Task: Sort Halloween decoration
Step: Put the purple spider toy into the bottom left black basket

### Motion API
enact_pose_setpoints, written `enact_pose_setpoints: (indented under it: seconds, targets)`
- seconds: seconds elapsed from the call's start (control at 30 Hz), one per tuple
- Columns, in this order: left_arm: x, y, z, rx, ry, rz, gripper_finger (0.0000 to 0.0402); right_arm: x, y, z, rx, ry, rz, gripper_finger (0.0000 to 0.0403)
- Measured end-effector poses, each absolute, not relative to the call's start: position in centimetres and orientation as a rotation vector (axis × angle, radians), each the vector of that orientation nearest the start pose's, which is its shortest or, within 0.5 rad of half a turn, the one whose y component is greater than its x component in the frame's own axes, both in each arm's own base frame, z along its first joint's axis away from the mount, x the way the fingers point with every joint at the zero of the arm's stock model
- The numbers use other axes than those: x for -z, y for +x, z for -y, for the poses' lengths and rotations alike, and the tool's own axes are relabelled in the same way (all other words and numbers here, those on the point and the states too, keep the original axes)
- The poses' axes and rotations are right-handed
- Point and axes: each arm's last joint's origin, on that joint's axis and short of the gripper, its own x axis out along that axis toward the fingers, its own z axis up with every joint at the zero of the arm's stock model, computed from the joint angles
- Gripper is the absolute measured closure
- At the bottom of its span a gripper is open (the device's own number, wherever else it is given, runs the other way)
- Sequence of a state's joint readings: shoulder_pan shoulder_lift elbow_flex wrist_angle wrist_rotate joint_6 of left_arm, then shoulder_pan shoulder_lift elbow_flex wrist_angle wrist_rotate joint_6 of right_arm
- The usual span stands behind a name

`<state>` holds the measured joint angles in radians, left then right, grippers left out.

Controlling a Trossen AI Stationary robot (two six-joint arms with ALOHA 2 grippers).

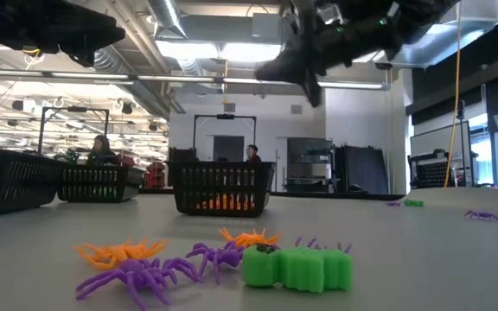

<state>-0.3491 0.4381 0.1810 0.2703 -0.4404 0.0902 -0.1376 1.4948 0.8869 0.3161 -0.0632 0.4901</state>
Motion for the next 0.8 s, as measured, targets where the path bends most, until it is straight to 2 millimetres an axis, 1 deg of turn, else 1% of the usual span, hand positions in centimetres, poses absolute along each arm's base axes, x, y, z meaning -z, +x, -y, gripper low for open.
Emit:
enact_pose_setpoints:
  seconds: [0.17, 0.3, 0.4, 0.47, 0.57, 0.6, 0.7, 0.8]
  targets:
    - [-21.2, 12.4, 3.1, -0.110, 0.068, 0.008, 0.0279, -26.0, 35.7, 2.9, 0.075, 0.431, -0.254, 0.0393]
    - [-21.2, 12.3, 3.0, -0.161, 0.026, 0.010, 0.0279, -26.7, 38.3, 2.1, 0.025, 0.378, -0.236, 0.0393]
    - [-21.2, 12.3, 2.9, -0.188, 0.015, 0.009, 0.0279, -26.4, 40.4, 1.6, -0.013, 0.375, -0.241, 0.0393]
    - [-21.3, 12.3, 2.9, -0.194, 0.027, 0.010, 0.0279, -25.8, 41.9, 1.4, -0.049, 0.378, -0.261, 0.0393]
    - [-22.2, 12.0, 2.8, -0.229, 0.030, 0.019, 0.0279, -25.1, 44.2, 0.3, -0.124, 0.379, -0.275, 0.0393]
    - [-22.9, 11.8, 2.7, -0.233, 0.020, 0.033, 0.0279, -24.9, 44.9, -0.2, -0.154, 0.375, -0.275, 0.0393]
    - [-23.8, 11.3, 2.7, -0.248, 0.013, 0.004, 0.0279, -24.3, 47.0, -2.1, -0.225, 0.331, -0.297, 0.0393]
    - [-23.9, 10.7, 2.5, -0.292, 0.004, -0.058, 0.0279, -23.8, 48.9, -3.9, -0.262, 0.269, -0.331, 0.0393]
